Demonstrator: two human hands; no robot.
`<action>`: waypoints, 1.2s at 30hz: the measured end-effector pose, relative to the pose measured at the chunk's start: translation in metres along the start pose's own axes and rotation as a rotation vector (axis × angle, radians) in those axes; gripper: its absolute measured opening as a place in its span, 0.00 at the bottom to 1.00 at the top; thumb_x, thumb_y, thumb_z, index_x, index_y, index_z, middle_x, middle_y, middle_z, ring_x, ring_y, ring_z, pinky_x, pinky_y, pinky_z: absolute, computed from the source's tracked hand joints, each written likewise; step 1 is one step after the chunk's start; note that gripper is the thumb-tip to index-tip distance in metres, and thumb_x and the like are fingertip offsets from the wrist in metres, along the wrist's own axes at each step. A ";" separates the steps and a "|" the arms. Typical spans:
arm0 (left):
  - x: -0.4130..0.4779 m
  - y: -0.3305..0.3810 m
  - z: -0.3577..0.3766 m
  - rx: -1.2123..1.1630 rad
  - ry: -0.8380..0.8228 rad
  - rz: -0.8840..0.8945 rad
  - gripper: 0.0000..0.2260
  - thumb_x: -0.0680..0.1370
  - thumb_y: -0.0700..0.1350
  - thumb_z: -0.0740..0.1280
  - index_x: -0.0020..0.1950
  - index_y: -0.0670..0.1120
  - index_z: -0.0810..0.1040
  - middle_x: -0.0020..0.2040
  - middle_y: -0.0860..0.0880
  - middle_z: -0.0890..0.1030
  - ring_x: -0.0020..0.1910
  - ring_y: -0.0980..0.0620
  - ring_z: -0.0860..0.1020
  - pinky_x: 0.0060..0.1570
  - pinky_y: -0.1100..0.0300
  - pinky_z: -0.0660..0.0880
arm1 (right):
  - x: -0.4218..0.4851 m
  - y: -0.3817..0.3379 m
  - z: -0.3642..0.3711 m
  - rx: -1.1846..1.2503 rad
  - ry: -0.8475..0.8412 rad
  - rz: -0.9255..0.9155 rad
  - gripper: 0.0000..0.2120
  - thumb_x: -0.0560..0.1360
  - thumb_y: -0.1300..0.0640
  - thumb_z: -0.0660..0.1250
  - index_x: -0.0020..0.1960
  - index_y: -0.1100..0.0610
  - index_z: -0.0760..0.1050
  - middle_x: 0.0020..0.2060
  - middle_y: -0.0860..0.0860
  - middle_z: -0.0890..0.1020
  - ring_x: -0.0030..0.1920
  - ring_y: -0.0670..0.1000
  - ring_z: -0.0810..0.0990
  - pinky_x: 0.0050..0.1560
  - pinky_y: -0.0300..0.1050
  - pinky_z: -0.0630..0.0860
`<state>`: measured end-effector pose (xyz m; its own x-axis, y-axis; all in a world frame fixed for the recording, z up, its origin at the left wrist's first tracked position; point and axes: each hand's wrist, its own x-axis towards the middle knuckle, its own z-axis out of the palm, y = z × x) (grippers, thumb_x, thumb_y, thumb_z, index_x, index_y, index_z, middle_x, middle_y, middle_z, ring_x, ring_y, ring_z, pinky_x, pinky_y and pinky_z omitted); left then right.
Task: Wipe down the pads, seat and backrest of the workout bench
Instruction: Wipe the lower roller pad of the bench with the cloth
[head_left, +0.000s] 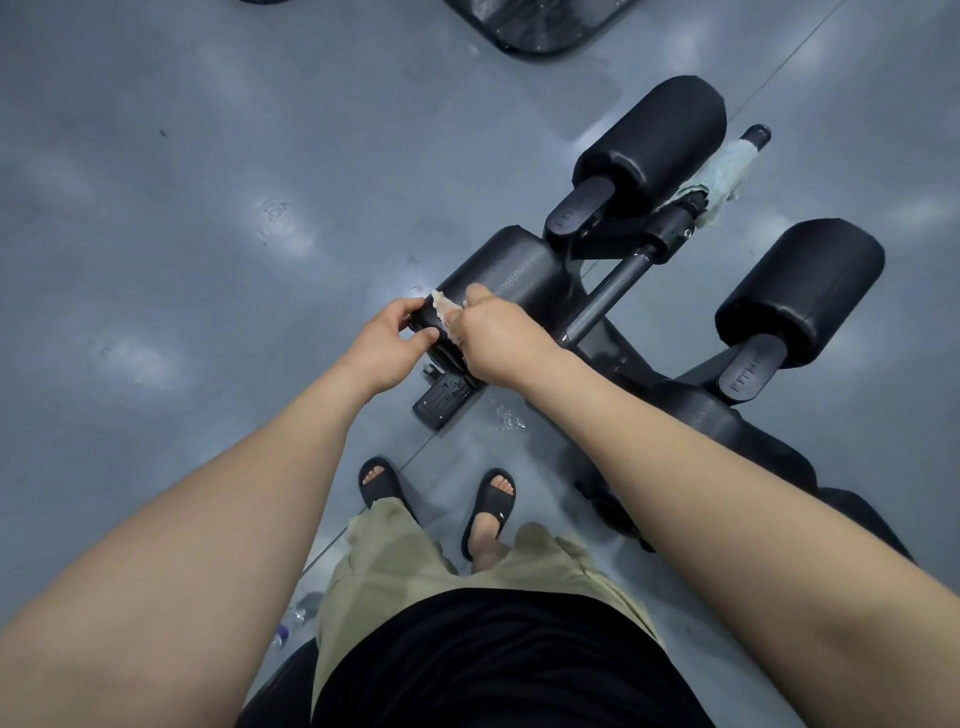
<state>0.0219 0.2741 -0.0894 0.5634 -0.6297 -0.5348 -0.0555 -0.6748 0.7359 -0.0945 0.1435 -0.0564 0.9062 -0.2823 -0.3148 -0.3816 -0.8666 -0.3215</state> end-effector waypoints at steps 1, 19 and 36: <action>0.000 0.001 -0.001 -0.004 -0.002 -0.002 0.22 0.80 0.47 0.69 0.74 0.51 0.69 0.69 0.54 0.74 0.71 0.59 0.69 0.68 0.58 0.67 | -0.001 -0.001 0.001 0.001 -0.002 -0.007 0.34 0.78 0.63 0.61 0.82 0.52 0.54 0.51 0.54 0.65 0.38 0.58 0.74 0.37 0.46 0.66; 0.001 0.008 -0.007 -0.049 -0.021 -0.076 0.30 0.77 0.27 0.52 0.75 0.48 0.72 0.72 0.49 0.74 0.69 0.55 0.71 0.71 0.55 0.69 | -0.008 0.010 -0.003 0.118 0.016 -0.211 0.15 0.79 0.59 0.62 0.64 0.57 0.79 0.43 0.55 0.71 0.40 0.58 0.75 0.42 0.51 0.77; 0.008 0.020 -0.003 0.181 0.031 0.079 0.18 0.73 0.44 0.77 0.60 0.43 0.77 0.59 0.48 0.72 0.59 0.48 0.75 0.55 0.65 0.68 | 0.024 0.078 -0.087 0.407 0.135 0.318 0.15 0.78 0.67 0.59 0.61 0.53 0.74 0.48 0.53 0.78 0.39 0.41 0.80 0.45 0.31 0.75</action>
<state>0.0275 0.2571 -0.0778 0.5765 -0.6733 -0.4629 -0.2468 -0.6835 0.6869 -0.0869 0.0340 -0.0115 0.7391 -0.5791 -0.3440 -0.6570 -0.5070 -0.5579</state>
